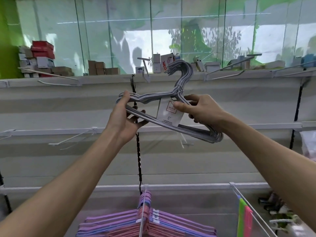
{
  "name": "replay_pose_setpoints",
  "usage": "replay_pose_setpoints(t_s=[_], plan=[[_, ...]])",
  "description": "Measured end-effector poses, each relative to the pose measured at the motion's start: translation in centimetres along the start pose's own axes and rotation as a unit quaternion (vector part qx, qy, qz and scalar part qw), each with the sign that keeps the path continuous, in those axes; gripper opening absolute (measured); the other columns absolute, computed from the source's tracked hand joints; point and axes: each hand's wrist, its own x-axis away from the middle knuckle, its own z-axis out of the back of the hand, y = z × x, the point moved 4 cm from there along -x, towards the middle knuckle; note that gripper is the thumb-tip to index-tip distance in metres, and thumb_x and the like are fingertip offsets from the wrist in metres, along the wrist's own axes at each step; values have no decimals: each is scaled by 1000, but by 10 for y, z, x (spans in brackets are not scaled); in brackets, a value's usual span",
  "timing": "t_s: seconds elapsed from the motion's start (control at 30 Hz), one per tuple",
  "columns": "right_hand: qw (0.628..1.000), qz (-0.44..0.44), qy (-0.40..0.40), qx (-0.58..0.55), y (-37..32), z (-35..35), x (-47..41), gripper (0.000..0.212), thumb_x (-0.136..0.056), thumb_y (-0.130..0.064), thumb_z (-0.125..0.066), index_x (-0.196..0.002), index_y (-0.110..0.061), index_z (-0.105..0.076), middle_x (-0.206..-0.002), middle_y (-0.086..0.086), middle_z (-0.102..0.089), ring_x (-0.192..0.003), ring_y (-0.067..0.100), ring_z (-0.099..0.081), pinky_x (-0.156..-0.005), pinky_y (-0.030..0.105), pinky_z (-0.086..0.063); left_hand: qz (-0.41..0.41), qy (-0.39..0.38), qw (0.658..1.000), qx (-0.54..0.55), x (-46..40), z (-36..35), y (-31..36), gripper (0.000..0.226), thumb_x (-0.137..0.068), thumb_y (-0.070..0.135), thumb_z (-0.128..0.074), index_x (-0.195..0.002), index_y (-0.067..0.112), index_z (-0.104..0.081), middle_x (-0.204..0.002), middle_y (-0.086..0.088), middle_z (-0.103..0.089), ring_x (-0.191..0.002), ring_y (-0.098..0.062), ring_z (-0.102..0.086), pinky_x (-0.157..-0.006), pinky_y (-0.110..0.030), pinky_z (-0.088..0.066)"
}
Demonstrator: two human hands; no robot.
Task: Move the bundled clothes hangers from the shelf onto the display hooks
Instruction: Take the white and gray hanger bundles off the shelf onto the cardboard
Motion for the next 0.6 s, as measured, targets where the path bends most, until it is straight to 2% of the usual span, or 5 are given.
replay_pose_setpoints(t_s=[0.13, 0.23, 0.33, 0.5, 0.6], plan=[[1000, 22, -16, 0, 17, -2, -40, 58, -67, -66, -72, -110, -26, -68, -101, 14, -71, -67, 14, -48, -54, 28, -42, -2, 17, 1000, 25, -35, 0, -4, 37, -95, 48, -56, -80, 15, -57, -101, -11, -47, -101, -34, -52, -93, -63, -48], [999, 39, -31, 8, 28, -1, -70, 70, -64, -69, -72, -116, -23, -68, -109, 23, -68, -67, 14, -48, -56, 30, -43, -10, 34, 999, 36, -59, -1, -4, 35, -98, 46, -53, -84, 14, -56, -105, -13, -49, -105, -36, -52, -96, -67, -45], [998, 45, -44, 27, 36, 1, -101, 70, -70, -66, -73, -122, -20, -67, -109, 21, -69, -68, 15, -49, -58, 29, -44, -20, 41, 998, 53, -80, -1, -4, 34, -99, 46, -52, -88, 13, -56, -106, -15, -49, -103, -35, -53, -96, -68, -44], [994, 59, -61, 63, 36, 0, -142, 58, -80, -58, -72, -122, -18, -68, -95, 2, -73, -66, 14, -51, -58, 27, -45, -21, 52, 993, 101, -113, 0, -4, 34, -98, 46, -53, -105, 13, -58, -119, -18, -47, -110, -40, -52, -97, -67, -43], [992, 70, -65, 79, 34, -3, -162, 54, -80, -57, -72, -120, -21, -69, -100, 7, -74, -67, 14, -53, -59, 28, -46, -32, 67, 991, 114, -128, 3, -3, 33, -99, 44, -51, -107, 13, -57, -115, -16, -46, -104, -36, -52, -92, -66, -45]])
